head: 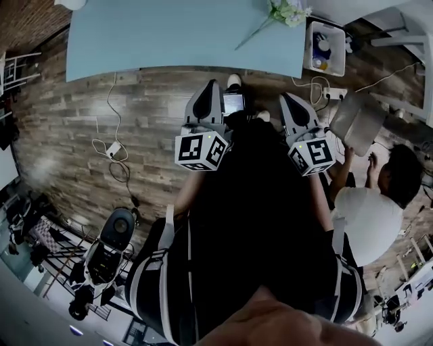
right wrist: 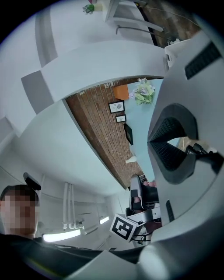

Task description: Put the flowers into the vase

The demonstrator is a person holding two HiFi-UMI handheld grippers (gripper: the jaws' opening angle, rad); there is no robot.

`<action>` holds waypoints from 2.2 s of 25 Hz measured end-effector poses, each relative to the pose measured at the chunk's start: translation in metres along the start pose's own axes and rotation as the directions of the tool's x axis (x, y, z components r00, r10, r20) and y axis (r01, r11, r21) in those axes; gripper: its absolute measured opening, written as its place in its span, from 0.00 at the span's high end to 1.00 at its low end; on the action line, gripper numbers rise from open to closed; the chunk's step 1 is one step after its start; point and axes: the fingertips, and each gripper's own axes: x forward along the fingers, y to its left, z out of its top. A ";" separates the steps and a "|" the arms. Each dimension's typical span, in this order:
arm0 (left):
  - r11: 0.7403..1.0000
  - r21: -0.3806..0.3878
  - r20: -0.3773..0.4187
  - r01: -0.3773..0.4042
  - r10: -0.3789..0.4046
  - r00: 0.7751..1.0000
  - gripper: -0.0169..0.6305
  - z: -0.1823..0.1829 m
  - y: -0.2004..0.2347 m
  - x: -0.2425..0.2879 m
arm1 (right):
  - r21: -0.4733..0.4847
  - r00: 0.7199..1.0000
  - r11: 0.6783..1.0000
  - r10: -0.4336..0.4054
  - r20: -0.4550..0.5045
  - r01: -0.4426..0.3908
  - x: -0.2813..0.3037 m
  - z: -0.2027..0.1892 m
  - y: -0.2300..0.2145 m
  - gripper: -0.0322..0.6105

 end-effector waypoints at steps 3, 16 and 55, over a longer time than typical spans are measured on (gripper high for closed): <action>0.999 -0.036 -0.003 0.020 -0.020 1.000 0.91 0.014 0.020 0.032 | 0.006 0.999 0.999 -0.031 0.010 0.031 0.028 0.015 -0.008 0.92; 0.992 -0.036 -0.032 0.117 -0.118 0.992 0.91 0.055 0.067 0.113 | 0.013 0.992 0.992 -0.129 -0.010 0.129 0.110 0.052 -0.021 0.92; 0.705 0.415 -0.822 0.575 0.020 0.569 0.16 -0.209 -0.045 0.401 | 0.293 0.888 0.845 -0.460 -0.031 0.448 0.002 0.021 -0.227 0.92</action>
